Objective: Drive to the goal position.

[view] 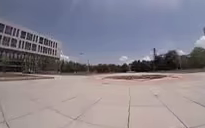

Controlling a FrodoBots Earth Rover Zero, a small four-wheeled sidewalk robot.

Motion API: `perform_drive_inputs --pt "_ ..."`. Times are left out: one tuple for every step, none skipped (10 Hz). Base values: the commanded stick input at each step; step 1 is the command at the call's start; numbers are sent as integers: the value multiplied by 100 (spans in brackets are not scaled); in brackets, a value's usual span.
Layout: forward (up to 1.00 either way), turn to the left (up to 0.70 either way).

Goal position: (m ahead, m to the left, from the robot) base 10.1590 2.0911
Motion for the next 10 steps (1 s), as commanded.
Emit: perform_drive_inputs --pt "50 1" --pt "50 1" --pt "50 1" --pt "50 1" --pt "50 1" --pt "50 1" --pt "50 1" --pt "50 1" --pt "50 -26" --pt "50 -49"
